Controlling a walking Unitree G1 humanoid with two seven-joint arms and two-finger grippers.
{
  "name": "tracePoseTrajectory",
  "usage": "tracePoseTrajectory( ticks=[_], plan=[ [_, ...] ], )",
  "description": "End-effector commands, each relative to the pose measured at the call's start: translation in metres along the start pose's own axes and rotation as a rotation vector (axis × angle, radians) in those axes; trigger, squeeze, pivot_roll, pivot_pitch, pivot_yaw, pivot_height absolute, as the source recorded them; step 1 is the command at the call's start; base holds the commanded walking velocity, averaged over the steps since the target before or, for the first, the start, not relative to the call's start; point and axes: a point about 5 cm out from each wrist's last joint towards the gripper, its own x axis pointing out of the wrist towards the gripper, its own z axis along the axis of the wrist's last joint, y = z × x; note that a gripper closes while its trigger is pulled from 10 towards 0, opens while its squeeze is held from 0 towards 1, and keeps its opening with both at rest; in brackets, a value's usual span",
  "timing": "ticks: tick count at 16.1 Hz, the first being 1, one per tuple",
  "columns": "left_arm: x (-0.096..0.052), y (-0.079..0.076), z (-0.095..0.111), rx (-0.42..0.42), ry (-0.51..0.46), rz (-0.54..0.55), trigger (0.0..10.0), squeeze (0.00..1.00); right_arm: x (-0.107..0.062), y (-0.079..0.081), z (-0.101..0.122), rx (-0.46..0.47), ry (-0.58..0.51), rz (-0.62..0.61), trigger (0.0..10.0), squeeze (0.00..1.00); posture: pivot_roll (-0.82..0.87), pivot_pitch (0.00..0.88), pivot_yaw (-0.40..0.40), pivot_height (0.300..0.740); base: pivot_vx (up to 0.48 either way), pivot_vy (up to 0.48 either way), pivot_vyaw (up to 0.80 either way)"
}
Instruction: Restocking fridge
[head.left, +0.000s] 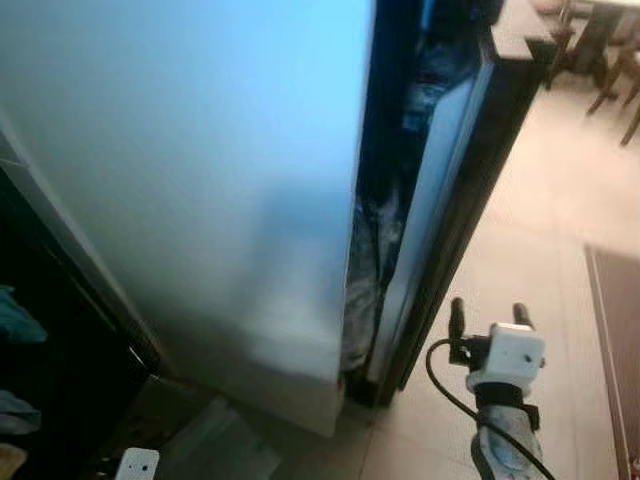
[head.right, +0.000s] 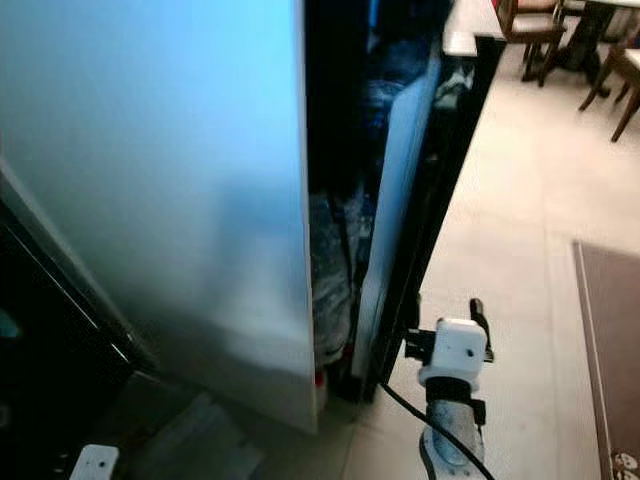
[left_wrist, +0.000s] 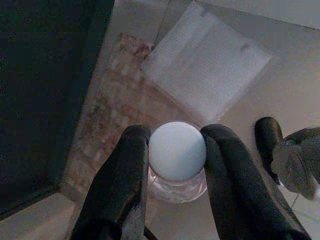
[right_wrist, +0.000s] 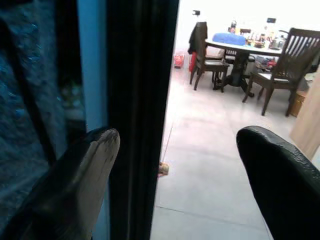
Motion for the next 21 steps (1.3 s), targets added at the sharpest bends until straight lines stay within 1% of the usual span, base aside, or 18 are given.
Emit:
tracePoseTrajectory(
  ticks=[1, 8, 13, 19, 21],
  plan=[
    [0.0, -0.001, -0.002, 0.012, 0.011, -0.012, 10.0, 0.0, 0.0, -0.001, -0.001, 0.0, 0.006, -0.003, 10.0, 0.0, -0.1, 0.0, 0.054, 0.74, 0.0, 0.0, 0.0],
    [0.0, -0.001, -0.001, 0.019, 0.013, -0.016, 10.0, 0.0, 0.0, 0.002, 0.0, 0.006, 0.0, 0.008, 10.0, 0.0, -0.09, 0.0, 0.058, 0.74, 0.0, 0.0, 0.0],
    [0.001, -0.001, 0.001, 0.032, 0.013, -0.019, 10.0, 0.0, 0.0, 0.005, -0.001, 0.0, 0.009, 0.024, 10.0, 0.0, -0.1, 0.0, 0.061, 0.74, 0.246, 0.0, 0.0],
    [0.001, -0.003, 0.001, 0.034, 0.009, -0.025, 10.0, 0.0, 0.0, 0.01, -0.002, 0.012, 0.021, 0.062, 10.0, 0.0, -0.09, 0.0, 0.058, 0.74, 0.26, 0.0, 0.0],
    [0.001, -0.004, 0.001, 0.034, 0.008, -0.021, 10.0, 0.0, -0.001, 0.01, -0.003, 0.011, 0.025, 0.071, 10.0, 0.0, -0.1, 0.0, 0.058, 0.74, 0.0, 0.0, 0.0]
  ],
)
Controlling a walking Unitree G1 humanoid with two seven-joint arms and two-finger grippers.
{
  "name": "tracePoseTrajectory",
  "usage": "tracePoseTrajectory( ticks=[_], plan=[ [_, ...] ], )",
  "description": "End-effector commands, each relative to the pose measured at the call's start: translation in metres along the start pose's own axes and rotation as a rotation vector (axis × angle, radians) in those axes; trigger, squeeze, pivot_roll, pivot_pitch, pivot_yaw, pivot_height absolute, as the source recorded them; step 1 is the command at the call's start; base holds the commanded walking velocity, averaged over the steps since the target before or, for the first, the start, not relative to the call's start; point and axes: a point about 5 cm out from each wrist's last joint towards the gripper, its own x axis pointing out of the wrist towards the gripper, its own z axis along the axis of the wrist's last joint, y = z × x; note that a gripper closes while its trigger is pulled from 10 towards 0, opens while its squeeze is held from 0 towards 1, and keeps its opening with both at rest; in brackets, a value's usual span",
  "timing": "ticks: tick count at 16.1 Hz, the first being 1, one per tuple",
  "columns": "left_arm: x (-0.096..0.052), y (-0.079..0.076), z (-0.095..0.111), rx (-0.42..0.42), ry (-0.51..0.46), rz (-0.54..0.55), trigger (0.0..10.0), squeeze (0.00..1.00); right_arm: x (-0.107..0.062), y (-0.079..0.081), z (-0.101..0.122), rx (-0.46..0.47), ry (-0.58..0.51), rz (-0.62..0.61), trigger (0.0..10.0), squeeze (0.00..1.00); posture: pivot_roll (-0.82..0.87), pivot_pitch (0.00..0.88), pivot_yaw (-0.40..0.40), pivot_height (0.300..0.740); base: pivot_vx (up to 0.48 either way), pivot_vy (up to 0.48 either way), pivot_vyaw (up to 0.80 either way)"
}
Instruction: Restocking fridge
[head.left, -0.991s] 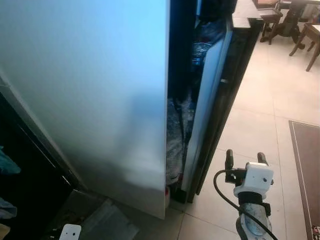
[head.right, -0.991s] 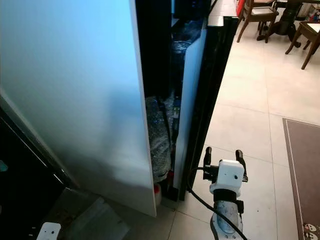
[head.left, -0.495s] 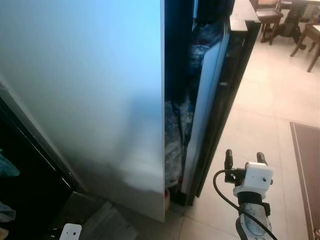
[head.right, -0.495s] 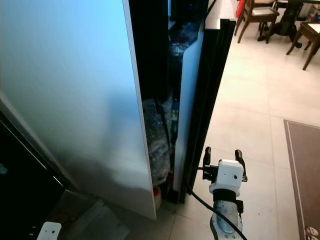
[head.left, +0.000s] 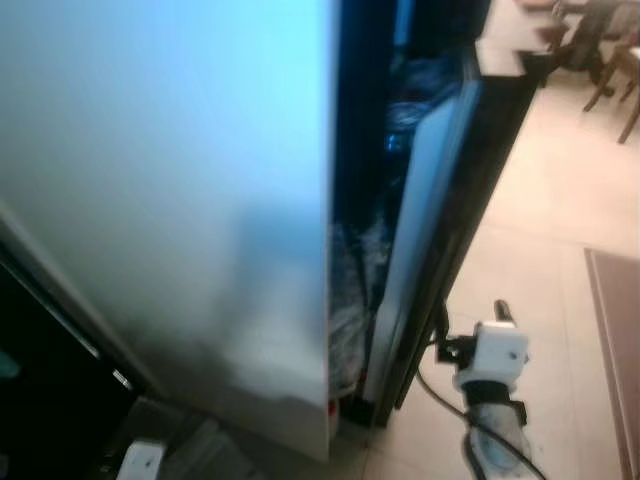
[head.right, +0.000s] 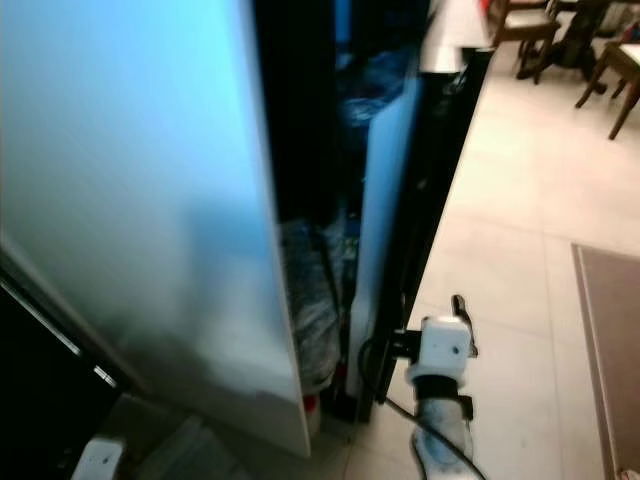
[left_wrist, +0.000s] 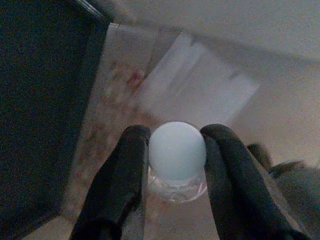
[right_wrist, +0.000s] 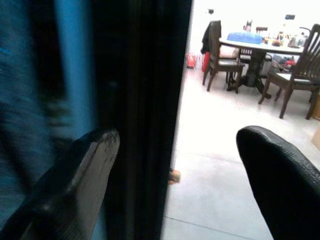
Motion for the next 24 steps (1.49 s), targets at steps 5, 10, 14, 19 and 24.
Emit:
tracePoseTrajectory(
  ticks=[5, 10, 14, 19, 24],
  plan=[
    [-0.003, 0.006, -0.011, 0.032, 0.038, 0.014, 10.0, 0.0, -0.001, 0.006, -0.001, 0.016, 0.015, 0.042, 10.0, 0.0, -0.1, 0.0, 0.056, 0.74, 0.0, 0.0, 0.0],
    [-0.002, 0.004, -0.009, 0.034, 0.033, 0.009, 10.0, 0.0, 0.003, 0.007, 0.005, -0.01, -0.011, 0.098, 10.0, 0.0, -0.1, 0.0, 0.055, 0.74, 0.0, 0.0, 0.0],
    [-0.001, 0.002, -0.005, 0.031, 0.024, 0.006, 10.0, 0.0, 0.012, 0.0, 0.008, -0.042, -0.016, 0.081, 10.0, 0.0, -0.1, 0.0, 0.05, 0.74, 0.0, 0.0, 0.0],
    [0.0, 0.0, -0.003, 0.03, 0.022, 0.005, 10.0, 0.0, 0.025, -0.004, 0.013, -0.044, -0.038, 0.083, 10.0, 0.0, -0.1, 0.0, 0.047, 0.74, 0.0, 0.0, 0.0],
    [0.0, -0.001, -0.001, 0.036, 0.015, 0.003, 10.0, 0.0, 0.039, -0.008, 0.017, -0.062, -0.055, 0.071, 10.0, 0.0, -0.11, 0.0, 0.046, 0.74, 0.0, 0.0, 0.0]
  ],
)
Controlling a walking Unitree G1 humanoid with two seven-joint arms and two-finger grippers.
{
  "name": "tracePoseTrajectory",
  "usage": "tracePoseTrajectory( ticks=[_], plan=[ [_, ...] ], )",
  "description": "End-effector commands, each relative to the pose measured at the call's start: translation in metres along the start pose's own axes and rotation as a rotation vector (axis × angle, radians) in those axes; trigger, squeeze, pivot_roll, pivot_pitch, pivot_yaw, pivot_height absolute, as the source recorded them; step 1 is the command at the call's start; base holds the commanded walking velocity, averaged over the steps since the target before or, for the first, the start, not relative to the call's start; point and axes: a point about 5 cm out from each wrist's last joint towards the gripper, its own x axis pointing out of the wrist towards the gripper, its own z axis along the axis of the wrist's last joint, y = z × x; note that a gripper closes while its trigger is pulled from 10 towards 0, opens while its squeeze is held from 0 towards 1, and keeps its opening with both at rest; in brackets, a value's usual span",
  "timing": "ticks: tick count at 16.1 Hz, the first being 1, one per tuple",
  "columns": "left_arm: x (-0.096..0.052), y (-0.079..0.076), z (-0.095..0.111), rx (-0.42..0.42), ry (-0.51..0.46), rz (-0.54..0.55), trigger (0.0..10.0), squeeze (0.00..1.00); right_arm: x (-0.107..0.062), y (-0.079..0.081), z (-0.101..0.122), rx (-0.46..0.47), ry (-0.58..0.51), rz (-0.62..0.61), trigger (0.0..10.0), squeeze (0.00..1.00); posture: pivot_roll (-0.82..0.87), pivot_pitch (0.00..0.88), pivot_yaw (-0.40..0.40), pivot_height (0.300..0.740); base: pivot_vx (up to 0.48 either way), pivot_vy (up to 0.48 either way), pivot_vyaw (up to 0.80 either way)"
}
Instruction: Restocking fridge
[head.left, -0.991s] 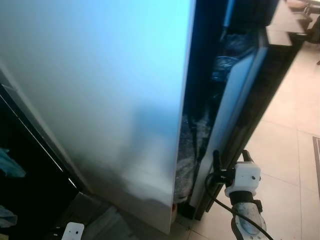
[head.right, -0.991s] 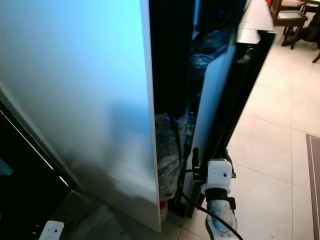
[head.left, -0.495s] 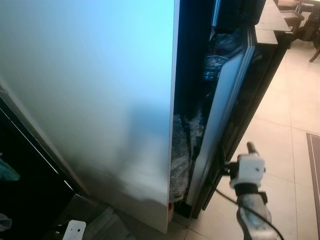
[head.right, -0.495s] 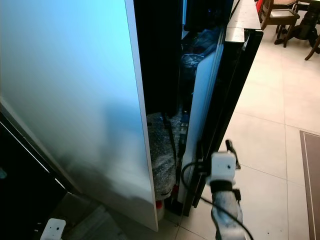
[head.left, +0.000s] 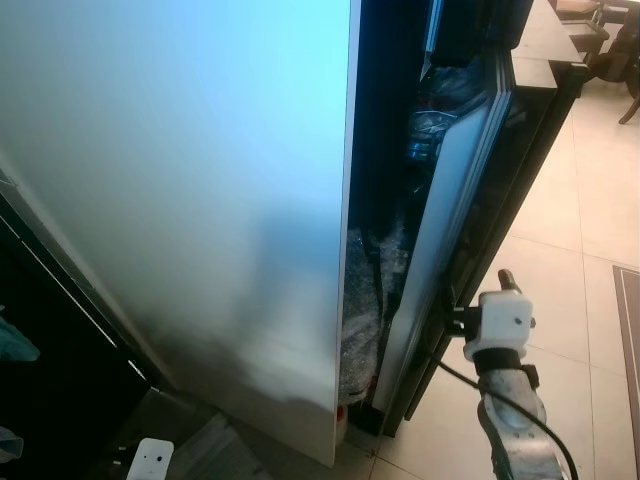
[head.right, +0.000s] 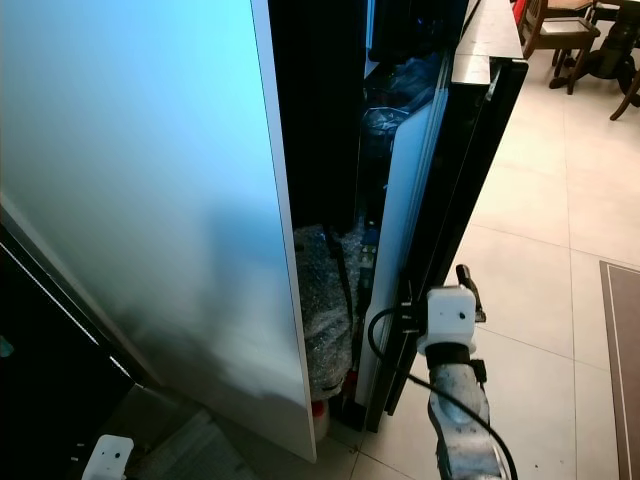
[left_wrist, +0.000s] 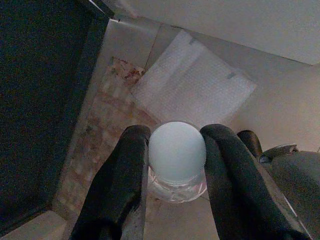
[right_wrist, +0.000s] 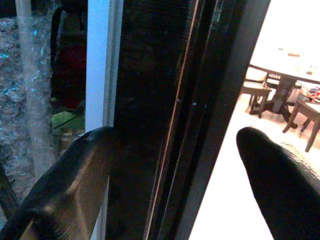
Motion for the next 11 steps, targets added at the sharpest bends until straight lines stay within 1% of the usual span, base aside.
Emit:
tracePoseTrajectory(
  ticks=[1, 8, 11],
  plan=[
    [0.0002, 0.0004, -0.0005, 0.017, 0.012, 0.005, 10.0, 0.0, 0.0056, 0.0, 0.0, 0.001, -0.004, 0.001, 10.0, 0.0, -0.1, 0.0, 0.045, 0.74, 0.0, 0.0, 0.0],
    [0.0004, -0.0005, 0.0, 0.006, 0.011, 0.009, 10.0, 0.0, 0.0135, 0.0026, -0.0021, -0.01, 0.001, 0.021, 10.0, 0.0, -0.09, 0.0, 0.042, 0.74, 0.0, 0.0, 0.0],
    [0.0001, -0.0011, -0.001, 0.002, 0.012, 0.01, 10.0, 0.0, 0.0145, -0.0039, -0.005, -0.032, 0.01, -0.027, 10.0, 0.0, -0.09, 0.0, 0.039, 0.74, 0.0, 0.0, 0.0]
  ],
)
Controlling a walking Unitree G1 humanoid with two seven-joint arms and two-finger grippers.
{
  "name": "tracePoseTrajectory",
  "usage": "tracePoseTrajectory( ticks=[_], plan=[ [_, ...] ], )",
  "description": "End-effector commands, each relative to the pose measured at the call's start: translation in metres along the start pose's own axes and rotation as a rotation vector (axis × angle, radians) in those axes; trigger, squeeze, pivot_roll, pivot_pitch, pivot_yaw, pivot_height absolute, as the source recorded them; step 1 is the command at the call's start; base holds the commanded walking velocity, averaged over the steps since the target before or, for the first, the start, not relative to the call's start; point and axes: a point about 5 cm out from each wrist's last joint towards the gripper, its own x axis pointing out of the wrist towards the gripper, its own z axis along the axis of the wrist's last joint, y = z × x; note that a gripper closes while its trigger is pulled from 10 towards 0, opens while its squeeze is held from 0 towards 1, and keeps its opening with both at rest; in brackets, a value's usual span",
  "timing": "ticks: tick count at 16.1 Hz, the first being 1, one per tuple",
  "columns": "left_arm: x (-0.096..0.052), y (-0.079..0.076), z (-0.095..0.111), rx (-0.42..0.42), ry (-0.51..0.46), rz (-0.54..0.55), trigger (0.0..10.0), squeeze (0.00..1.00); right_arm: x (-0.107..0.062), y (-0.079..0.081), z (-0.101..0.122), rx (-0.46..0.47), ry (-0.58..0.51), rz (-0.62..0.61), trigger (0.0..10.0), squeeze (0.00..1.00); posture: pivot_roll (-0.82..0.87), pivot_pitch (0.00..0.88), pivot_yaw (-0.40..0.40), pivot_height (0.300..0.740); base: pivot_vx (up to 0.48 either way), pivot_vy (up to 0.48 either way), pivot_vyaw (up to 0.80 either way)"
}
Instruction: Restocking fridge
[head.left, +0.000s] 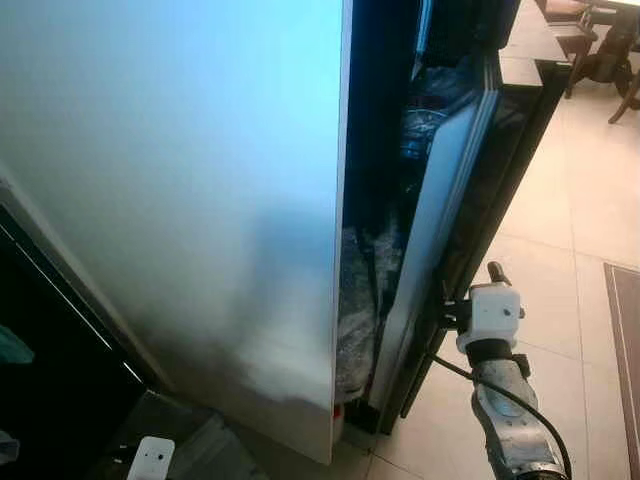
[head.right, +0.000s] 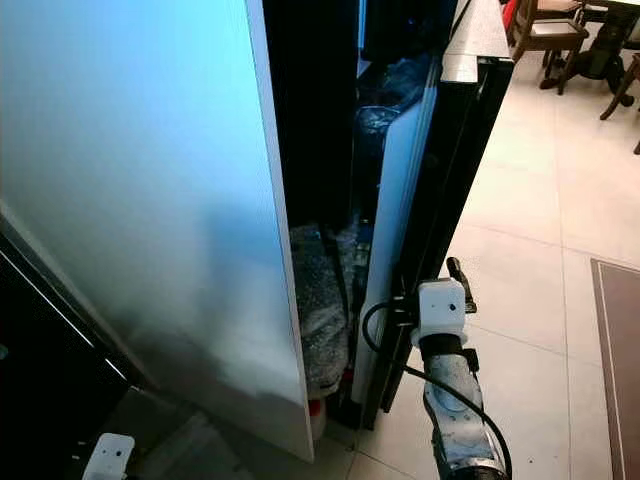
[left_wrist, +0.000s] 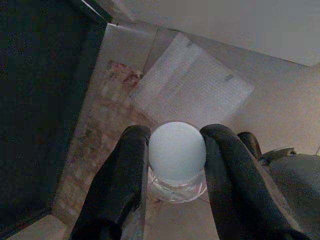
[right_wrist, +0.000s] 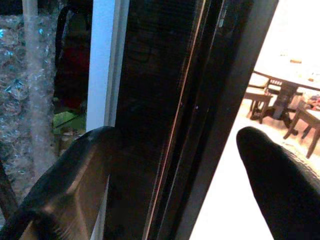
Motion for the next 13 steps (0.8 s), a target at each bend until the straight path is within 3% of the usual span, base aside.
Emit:
tracePoseTrajectory(
  ticks=[1, 3, 5, 9, 13],
  plan=[
    [0.0, 0.0, -0.003, 0.003, 0.016, 0.006, 10.0, 0.0, 0.003, -0.014, -0.005, -0.029, 0.034, -0.087, 10.0, 0.0, -0.09, 0.0, 0.04, 0.74, 0.0, 0.0, 0.0],
    [0.0, 0.0, -0.003, 0.004, 0.016, 0.006, 10.0, 0.0, 0.003, -0.018, -0.006, -0.035, 0.038, -0.11, 10.0, 0.0, -0.09, 0.0, 0.04, 0.74, 0.0, 0.0, 0.0],
    [-0.001, 0.0, -0.003, 0.005, 0.017, 0.005, 10.0, 0.0, -0.002, -0.039, -0.011, -0.089, 0.063, -0.241, 10.0, 0.0, -0.09, 0.0, 0.043, 0.74, 0.0, 0.0, 0.0],
    [-0.001, 0.001, -0.003, 0.009, 0.015, 0.004, 10.0, 0.0, -0.011, -0.058, -0.018, -0.159, 0.094, -0.385, 10.0, 0.0, -0.09, 0.0, 0.048, 0.74, 0.0, 0.0, 0.0],
    [-0.001, 0.001, -0.003, 0.011, 0.014, 0.004, 10.0, 0.0, -0.016, -0.064, -0.022, -0.187, 0.113, -0.448, 10.0, 0.0, -0.09, 0.0, 0.05, 0.74, 0.0, 0.0, 0.0]
  ],
)
